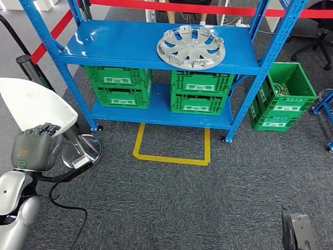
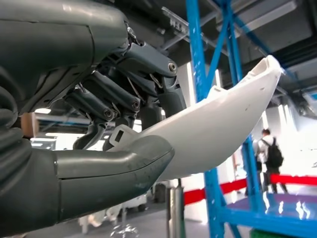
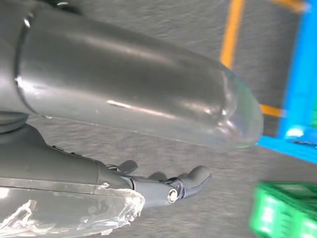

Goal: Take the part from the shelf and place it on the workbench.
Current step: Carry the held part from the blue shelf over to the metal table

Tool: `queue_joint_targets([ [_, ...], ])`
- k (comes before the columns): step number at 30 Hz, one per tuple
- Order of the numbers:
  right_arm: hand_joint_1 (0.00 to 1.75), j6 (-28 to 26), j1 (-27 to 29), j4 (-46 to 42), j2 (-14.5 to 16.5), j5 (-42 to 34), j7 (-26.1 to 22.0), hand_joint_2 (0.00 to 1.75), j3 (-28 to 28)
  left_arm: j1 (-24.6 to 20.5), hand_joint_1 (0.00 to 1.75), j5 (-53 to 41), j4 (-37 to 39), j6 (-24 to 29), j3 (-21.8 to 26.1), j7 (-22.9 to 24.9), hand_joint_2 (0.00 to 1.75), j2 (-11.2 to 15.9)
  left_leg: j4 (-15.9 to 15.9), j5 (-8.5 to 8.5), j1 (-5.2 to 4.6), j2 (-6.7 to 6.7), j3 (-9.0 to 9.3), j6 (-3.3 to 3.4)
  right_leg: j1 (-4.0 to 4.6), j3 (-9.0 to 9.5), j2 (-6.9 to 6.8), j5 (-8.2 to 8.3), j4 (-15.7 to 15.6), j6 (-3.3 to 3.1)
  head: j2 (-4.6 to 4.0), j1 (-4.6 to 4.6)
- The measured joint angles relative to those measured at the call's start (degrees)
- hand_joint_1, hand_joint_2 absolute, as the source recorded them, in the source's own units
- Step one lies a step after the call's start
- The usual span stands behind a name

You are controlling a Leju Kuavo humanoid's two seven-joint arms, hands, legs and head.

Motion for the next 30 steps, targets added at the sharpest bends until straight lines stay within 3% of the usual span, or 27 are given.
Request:
queue_joint_targets([
  [6, 0.00, -3.84, 0.59, -5.31, 0.29, -9.37, 2.46, 0.00, 8.34, 0.00, 1.55, 0.39, -0.94, -0.07, 0.14, -0.09, 1.75, 0.14, 0.01, 0.17, -0.04, 0.28, 0.08, -0.03, -0.05, -0.05, 0.26, 0.27, -0.02, 0.09, 0.00, -0.01],
  [20, 0.00, -11.24, 3.28, -7.56, -2.35, -8.50, 3.53, 0.00, 17.01, -0.05, 1.55, 1.02, -1.29, -0.09, 0.18, -0.48, 1.75, 0.43, 0.01, 0.23, -0.04, 0.31, 0.08, -0.02, -0.04, -0.06, 0.28, 0.29, -0.02, 0.08, 0.00, -0.01],
  [25, 0.00, -15.41, 3.71, -4.77, -3.27, -1.17, 5.17, 0.00, 17.48, -0.22, 1.55, 1.37, -1.29, -0.13, 0.18, -0.39, 1.75, 0.58, 0.01, 0.22, -0.03, 0.31, 0.09, -0.02, -0.04, -0.09, 0.26, 0.29, -0.03, 0.08, 0.00, -0.01],
  [30, 0.00, -19.71, 3.80, 5.95, -3.89, 10.74, 4.64, 0.00, 13.60, -1.04, 1.55, 1.84, -1.29, -0.55, 0.18, 0.19, 1.75, 0.98, 0.01, 0.21, -0.03, 0.30, 0.08, -0.02, -0.04, -0.09, 0.26, 0.29, -0.03, 0.08, 0.00, -0.01],
])
